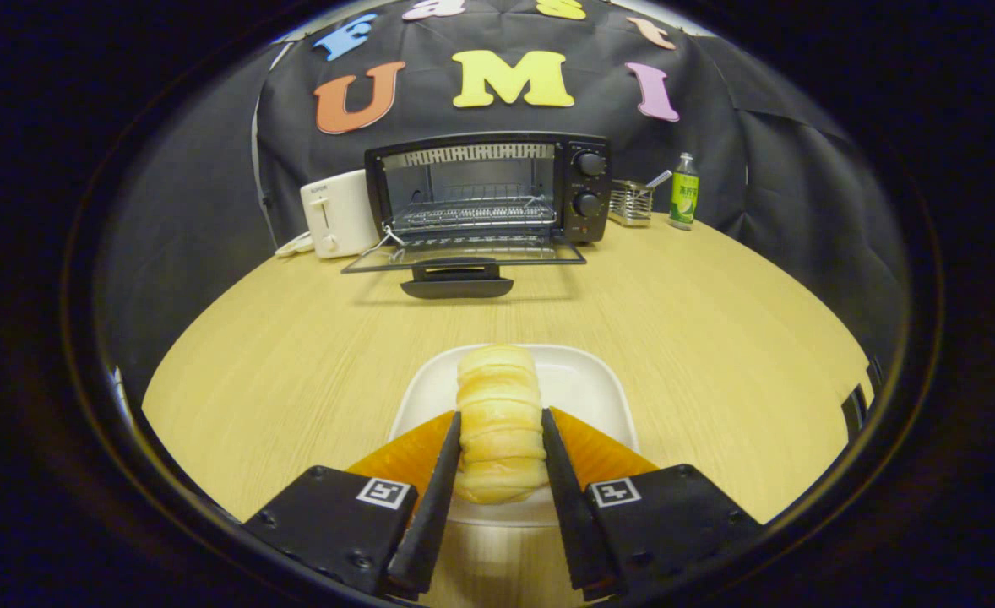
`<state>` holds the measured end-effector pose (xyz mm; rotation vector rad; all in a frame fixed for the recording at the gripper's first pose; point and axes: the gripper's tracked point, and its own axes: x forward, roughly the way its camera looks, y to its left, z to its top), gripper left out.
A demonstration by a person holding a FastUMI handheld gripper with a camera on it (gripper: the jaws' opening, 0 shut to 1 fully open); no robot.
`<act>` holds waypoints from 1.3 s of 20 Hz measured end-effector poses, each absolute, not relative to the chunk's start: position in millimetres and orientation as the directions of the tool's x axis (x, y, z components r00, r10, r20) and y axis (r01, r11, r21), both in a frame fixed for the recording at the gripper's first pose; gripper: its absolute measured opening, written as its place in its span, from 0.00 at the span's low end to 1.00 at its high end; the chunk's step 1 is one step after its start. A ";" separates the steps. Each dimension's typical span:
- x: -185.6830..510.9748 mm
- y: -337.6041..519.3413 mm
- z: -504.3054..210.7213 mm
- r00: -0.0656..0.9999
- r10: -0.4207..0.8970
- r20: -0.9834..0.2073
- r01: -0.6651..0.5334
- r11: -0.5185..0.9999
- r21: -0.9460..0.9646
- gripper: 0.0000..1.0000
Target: Open the toaster oven, put the food inside, and close the toaster oven door.
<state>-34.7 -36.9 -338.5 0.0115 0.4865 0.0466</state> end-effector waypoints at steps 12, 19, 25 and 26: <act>-34.5 -28.0 -288.2 0.923 0.097 -0.371 -0.077 0.995 0.070 0.54; 12.1 -14.9 -244.1 0.957 0.140 -0.255 -0.120 0.989 0.090 0.54; 64.9 8.2 -223.6 0.951 0.240 -0.193 -0.196 0.955 0.224 0.54; 72.0 11.6 -220.0 0.948 0.254 -0.190 -0.205 0.948 0.244 0.54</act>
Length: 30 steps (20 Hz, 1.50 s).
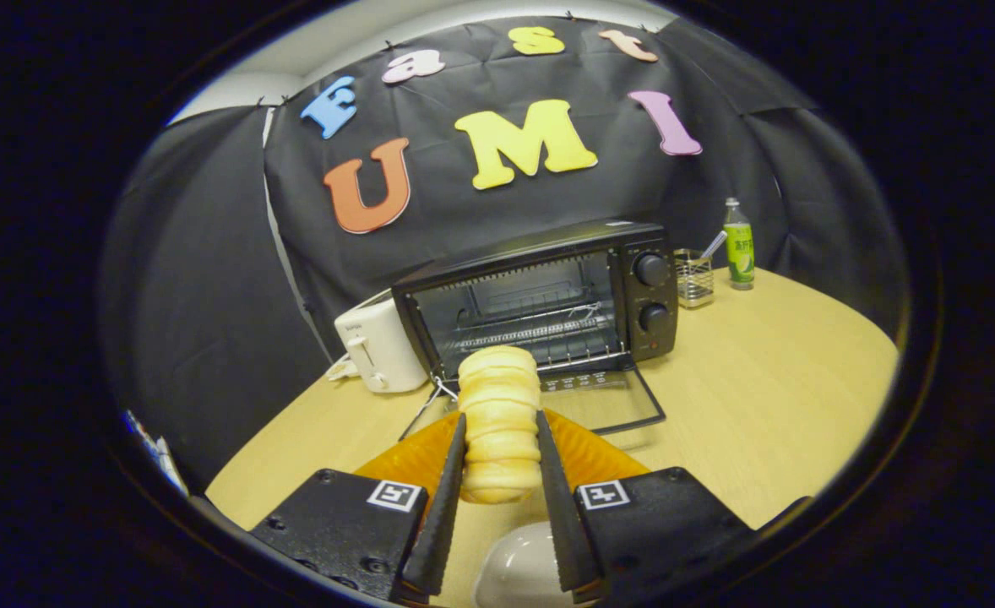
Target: Open the toaster oven, put the food inside, and close the toaster oven door.
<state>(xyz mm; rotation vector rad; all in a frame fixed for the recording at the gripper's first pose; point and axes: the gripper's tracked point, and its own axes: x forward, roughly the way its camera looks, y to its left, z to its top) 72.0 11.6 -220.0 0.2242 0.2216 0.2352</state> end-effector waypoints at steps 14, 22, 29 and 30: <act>201.1 3.7 -200.1 0.927 0.296 -0.229 -0.127 0.824 0.553 0.54; 272.7 -3.3 -202.5 0.932 0.274 -0.238 -0.083 0.799 0.595 0.54; 298.8 -0.3 -206.7 0.941 0.272 -0.202 -0.107 0.805 0.584 0.54; 301.9 -0.5 -204.7 0.942 0.275 -0.193 -0.114 0.801 0.588 0.54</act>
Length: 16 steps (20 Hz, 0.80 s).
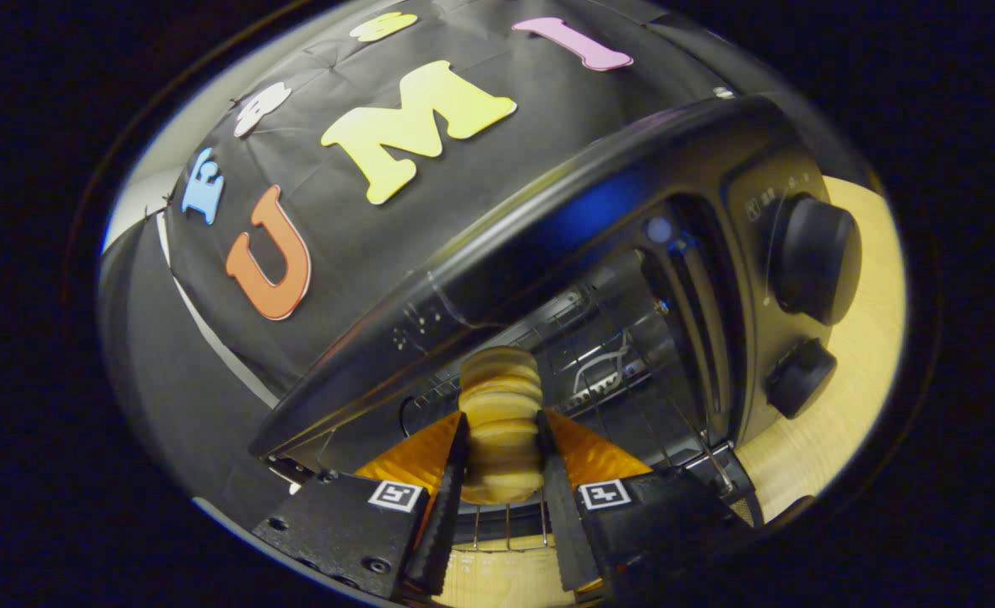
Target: Open the toaster oven, put the food inside, and close the toaster oven door.
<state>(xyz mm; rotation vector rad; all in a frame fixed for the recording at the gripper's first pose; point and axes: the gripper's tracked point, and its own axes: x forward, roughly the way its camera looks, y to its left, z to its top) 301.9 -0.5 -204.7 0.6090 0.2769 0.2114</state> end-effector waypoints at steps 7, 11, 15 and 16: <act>287.9 6.0 -202.3 0.929 0.322 -0.182 -0.114 0.717 0.688 0.57; 273.4 27.3 -202.4 0.879 0.429 -0.206 -0.154 0.667 0.729 0.66; 253.1 15.7 -193.1 0.910 0.353 -0.219 -0.139 0.756 0.639 0.94; 244.1 15.8 -194.4 0.908 0.349 -0.231 -0.142 0.776 0.615 1.00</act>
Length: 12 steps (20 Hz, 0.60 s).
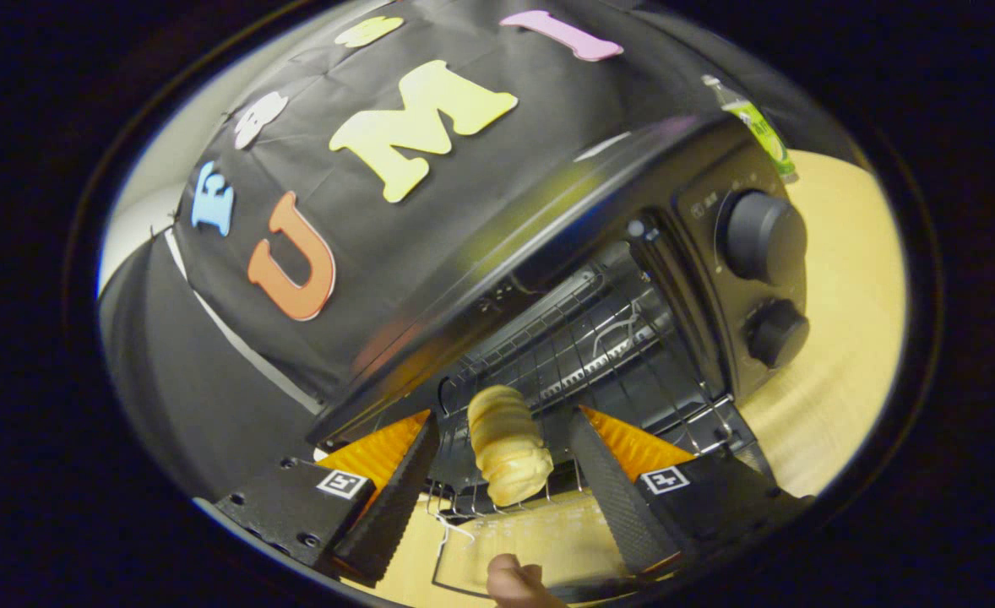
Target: Open the toaster oven, put the food inside, and close the toaster oven door.
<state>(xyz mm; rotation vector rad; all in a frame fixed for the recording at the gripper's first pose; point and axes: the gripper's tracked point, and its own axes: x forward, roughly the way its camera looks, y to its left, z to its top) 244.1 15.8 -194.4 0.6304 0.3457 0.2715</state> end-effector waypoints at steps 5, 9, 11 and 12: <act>188.5 16.0 -191.2 0.903 0.348 -0.252 -0.166 0.824 0.542 1.00; 146.0 21.7 -184.2 0.898 0.356 -0.261 -0.196 0.852 0.486 1.00; 129.8 22.0 -183.1 0.899 0.348 -0.266 -0.205 0.871 0.447 1.00; 122.7 23.2 -183.1 0.901 0.344 -0.265 -0.210 0.879 0.427 1.00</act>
